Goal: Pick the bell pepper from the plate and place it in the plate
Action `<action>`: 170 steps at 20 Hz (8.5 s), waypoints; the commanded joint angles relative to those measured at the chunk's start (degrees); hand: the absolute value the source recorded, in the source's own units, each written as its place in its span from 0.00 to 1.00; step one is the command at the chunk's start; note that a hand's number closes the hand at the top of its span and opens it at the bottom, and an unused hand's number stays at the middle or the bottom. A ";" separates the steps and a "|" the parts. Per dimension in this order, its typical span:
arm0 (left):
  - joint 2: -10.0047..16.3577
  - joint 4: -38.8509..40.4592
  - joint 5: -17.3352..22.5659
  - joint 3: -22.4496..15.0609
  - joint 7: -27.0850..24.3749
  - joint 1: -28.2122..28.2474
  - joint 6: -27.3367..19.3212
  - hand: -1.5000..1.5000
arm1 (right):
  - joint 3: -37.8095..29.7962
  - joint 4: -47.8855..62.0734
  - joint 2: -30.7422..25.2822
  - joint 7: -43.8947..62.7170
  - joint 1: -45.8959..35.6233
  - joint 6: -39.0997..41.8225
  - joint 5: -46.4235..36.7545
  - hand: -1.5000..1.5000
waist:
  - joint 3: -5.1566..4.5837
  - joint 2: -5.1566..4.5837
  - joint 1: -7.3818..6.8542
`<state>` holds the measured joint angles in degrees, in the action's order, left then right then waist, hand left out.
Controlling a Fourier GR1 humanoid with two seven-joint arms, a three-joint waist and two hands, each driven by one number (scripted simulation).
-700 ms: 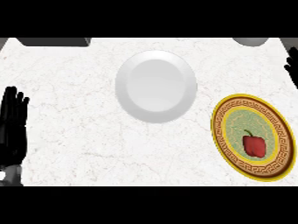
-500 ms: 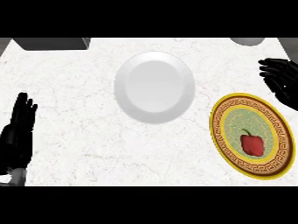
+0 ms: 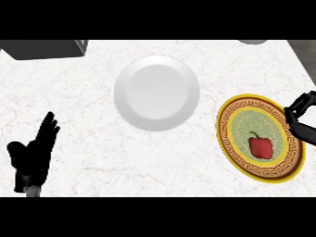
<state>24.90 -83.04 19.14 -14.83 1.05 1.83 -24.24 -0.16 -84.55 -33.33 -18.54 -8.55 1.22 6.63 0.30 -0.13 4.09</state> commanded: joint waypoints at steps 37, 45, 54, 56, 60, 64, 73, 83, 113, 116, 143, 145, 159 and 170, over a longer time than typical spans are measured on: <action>-8.54 3.03 -10.38 0.25 6.54 -4.90 3.60 0.50 | 7.25 7.60 -5.23 -9.55 4.81 17.72 -35.06 0.00 | -0.30 0.13 -4.16; -7.70 -0.25 -11.08 5.83 8.00 -1.87 9.55 0.50 | 3.93 10.63 -2.36 -12.89 4.02 19.80 -40.71 0.00 | -0.31 0.16 -4.18; -10.05 4.31 -14.17 9.37 9.27 -6.50 12.92 0.50 | 2.74 10.56 2.59 -10.15 0.72 22.86 -44.94 0.00 | -0.31 0.13 -4.06; -12.96 1.66 -17.92 7.36 11.69 -6.33 8.80 0.50 | 3.07 17.81 2.29 -15.12 -0.32 20.03 -48.71 0.00 | -0.29 0.12 -4.19; -12.45 -6.06 -18.20 6.41 18.06 -4.37 9.28 0.50 | 3.45 17.24 3.31 -15.44 -2.09 17.96 -50.81 1.00 | -0.28 0.17 -4.28; -12.51 0.64 -16.64 9.69 9.72 -3.65 13.09 0.50 | 2.14 24.99 5.03 -23.82 -1.94 9.93 -52.91 1.00 | -0.28 0.07 -4.33; -14.42 -1.50 -19.14 7.46 11.76 -3.81 12.23 0.50 | 17.55 11.49 24.60 -0.72 -8.31 10.77 -63.72 1.00 | -0.55 0.01 -6.36; -15.40 -0.63 -20.39 6.13 11.56 -5.33 12.32 0.50 | 38.94 12.46 33.20 30.90 -23.40 -3.71 -57.77 1.00 | -0.28 -0.15 -7.75; -18.41 1.48 -23.03 8.57 9.64 -4.31 11.20 0.50 | 21.27 48.95 33.33 33.50 -50.36 -21.05 -47.91 1.00 | -0.32 -0.33 -5.54; -14.97 -0.45 -19.88 11.56 11.37 -4.11 14.70 0.50 | 17.63 53.56 32.49 28.99 -51.74 -14.46 -46.20 1.00 | -0.31 -0.33 -5.60; -15.99 -2.49 -21.48 11.12 12.78 -4.46 14.64 0.50 | -8.98 65.24 25.58 -7.75 -51.11 5.98 -19.08 0.00 | -0.24 -0.54 -5.91; -15.03 -2.16 -19.88 12.39 9.98 -3.07 16.81 0.50 | -8.71 65.80 26.37 -9.16 -50.23 7.82 -19.04 0.00 | -0.27 -0.37 -5.65; -17.82 3.12 -22.63 12.78 8.99 -5.86 14.77 0.50 | -6.99 71.73 29.26 -16.94 -48.52 3.51 -23.21 0.00 | -0.27 -0.42 -5.63; -17.92 -1.97 -22.13 12.02 12.95 -4.71 16.59 0.50 | -8.37 74.37 26.32 -16.25 -50.48 -0.49 -24.06 0.00 | -0.25 -0.64 -6.20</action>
<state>6.99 -84.84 -3.59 -2.99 14.23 -3.22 -8.67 -7.91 -11.26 -5.47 -35.03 -57.95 0.75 -17.35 0.06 -0.66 -1.85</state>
